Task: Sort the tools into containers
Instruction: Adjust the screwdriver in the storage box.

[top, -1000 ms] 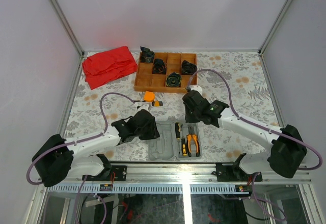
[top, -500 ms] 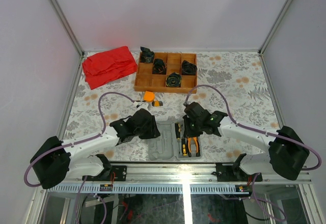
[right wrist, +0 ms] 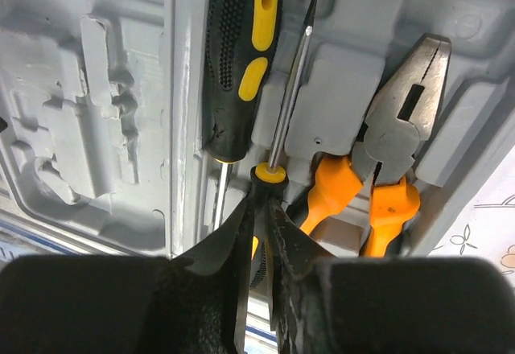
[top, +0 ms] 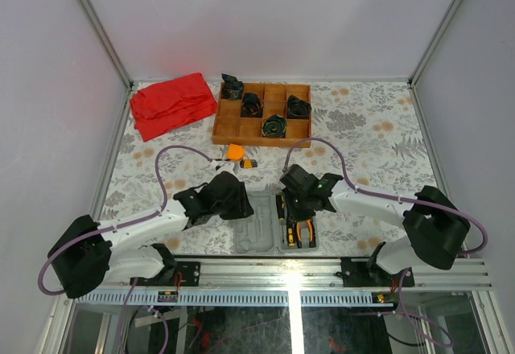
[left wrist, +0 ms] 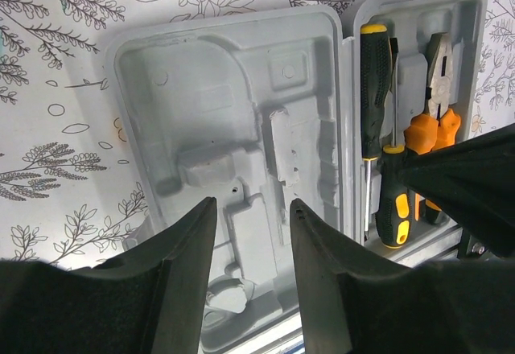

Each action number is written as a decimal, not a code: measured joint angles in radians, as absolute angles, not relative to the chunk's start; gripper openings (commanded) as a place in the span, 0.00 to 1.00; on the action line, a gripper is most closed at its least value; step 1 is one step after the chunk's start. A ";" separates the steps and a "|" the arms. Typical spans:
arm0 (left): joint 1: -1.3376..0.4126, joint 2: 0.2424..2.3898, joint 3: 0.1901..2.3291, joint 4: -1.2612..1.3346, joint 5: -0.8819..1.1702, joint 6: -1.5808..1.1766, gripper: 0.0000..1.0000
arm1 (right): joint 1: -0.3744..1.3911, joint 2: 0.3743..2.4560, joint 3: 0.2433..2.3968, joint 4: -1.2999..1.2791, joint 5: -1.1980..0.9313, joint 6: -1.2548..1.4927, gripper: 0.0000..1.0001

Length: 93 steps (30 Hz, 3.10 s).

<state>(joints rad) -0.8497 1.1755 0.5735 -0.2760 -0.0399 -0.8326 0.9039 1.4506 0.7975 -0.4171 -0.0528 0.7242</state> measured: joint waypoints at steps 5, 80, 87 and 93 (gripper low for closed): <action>-0.850 1.178 0.572 -0.267 -0.034 -0.833 0.41 | 0.926 1.510 0.857 -0.484 0.000 0.746 0.14; -0.803 1.280 0.490 -0.136 0.090 -0.907 0.47 | 0.522 1.542 0.889 -0.397 0.111 0.488 0.34; -0.810 1.310 0.534 -0.145 0.055 -0.940 0.51 | 0.507 1.700 1.045 -0.337 0.009 0.456 0.35; -0.799 1.277 0.581 -0.204 -0.019 -0.946 0.62 | 0.467 1.705 1.069 -0.370 0.116 0.454 0.40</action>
<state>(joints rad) -0.7994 1.2770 0.5812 -0.2035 -0.0193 -0.9459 0.4667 1.7050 1.0691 -0.3702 0.1162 0.4538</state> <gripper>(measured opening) 0.582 0.375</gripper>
